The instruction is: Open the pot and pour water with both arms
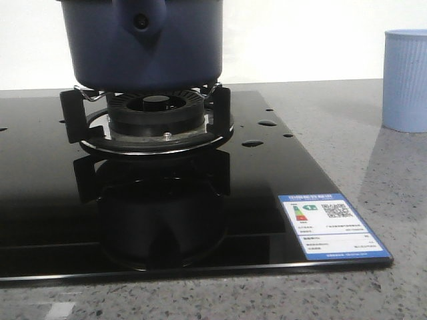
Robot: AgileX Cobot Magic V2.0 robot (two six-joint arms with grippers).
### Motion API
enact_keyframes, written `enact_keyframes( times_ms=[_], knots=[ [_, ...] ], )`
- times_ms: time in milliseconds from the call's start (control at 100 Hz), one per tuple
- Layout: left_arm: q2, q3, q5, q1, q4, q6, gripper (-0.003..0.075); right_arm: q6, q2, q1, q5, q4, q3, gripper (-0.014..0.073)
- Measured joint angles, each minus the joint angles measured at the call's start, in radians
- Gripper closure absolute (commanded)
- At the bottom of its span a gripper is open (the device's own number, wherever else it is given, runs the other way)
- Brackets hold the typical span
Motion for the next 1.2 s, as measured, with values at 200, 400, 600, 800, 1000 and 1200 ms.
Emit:
enact_keyframes(
  times_ms=[200,400,600,800,1000,1200],
  knots=[
    [0.0,0.0,0.0,0.0,-0.002,0.0,0.0741,0.0,0.0,0.0,0.0,0.0,0.0,0.0653],
    [0.0,0.0,0.002,0.0,-0.002,-0.002,0.0741,0.0,0.0,0.0,0.0,0.0,0.0,0.0653],
    [0.0,0.0,0.002,0.0,-0.002,-0.002,0.0741,0.0,0.0,0.0,0.0,0.0,0.0,0.0653],
    [0.0,0.0,0.002,0.0,-0.002,-0.002,0.0741,0.0,0.0,0.0,0.0,0.0,0.0,0.0653],
    [0.0,0.0,0.002,0.0,-0.002,-0.002,0.0741,-0.047,0.0,0.0,0.056,0.089,0.0,0.0653],
    [0.0,0.0,0.002,0.0,-0.002,-0.002,0.0741,-0.555,0.0,0.005,0.152,0.655,0.025,0.0653]
  ],
)
